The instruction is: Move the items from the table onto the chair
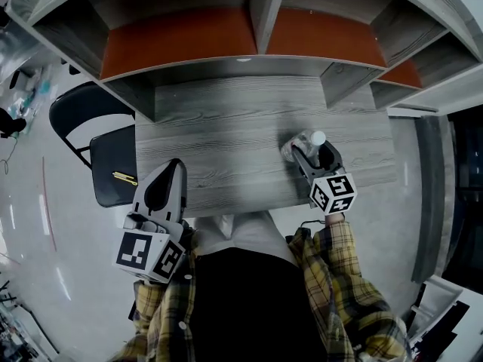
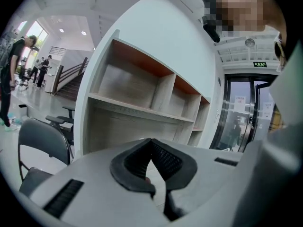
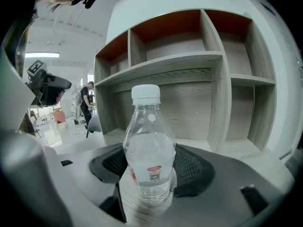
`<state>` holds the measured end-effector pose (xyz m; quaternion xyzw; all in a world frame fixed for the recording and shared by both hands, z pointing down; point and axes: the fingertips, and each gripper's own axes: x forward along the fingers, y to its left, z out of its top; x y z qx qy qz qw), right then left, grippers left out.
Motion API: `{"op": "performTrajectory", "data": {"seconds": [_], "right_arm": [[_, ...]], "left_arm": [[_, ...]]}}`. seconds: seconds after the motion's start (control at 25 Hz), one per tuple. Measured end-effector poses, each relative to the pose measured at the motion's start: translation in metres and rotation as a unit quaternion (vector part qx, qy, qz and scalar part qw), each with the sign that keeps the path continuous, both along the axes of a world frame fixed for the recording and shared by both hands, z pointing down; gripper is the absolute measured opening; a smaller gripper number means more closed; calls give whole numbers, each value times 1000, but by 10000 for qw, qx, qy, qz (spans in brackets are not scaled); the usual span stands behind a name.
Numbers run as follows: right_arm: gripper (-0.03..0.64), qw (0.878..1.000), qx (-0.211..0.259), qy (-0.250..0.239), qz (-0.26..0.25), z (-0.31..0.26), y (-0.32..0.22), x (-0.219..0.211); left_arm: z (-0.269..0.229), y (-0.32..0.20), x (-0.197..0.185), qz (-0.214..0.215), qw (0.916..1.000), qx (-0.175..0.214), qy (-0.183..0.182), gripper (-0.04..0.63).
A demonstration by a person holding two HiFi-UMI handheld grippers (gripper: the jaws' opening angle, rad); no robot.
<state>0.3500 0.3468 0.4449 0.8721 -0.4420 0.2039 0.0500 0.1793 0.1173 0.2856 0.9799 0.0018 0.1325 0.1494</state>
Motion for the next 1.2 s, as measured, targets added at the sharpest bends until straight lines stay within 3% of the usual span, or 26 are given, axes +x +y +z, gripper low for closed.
{"op": "performTrajectory", "data": {"seconds": [0.32, 0.56, 0.88, 1.2], "right_arm": [[293, 9989, -34, -25, -474, -39, -42, -16], [293, 9888, 159, 118, -1479, -97, -126, -53], [293, 9444, 626, -13, -3229, -147, -284, -163], [293, 8846, 721, -266, -4599, -145, -414, -278]], "left_arm": [[-6, -27, -26, -530, 9981, -195, 244, 3], [-9, -57, -62, -1140, 9922, -294, 409, 3], [-3, -108, -135, -2185, 9737, -472, 438, 3], [25, -137, -225, -3455, 9358, -675, 211, 3]]}}
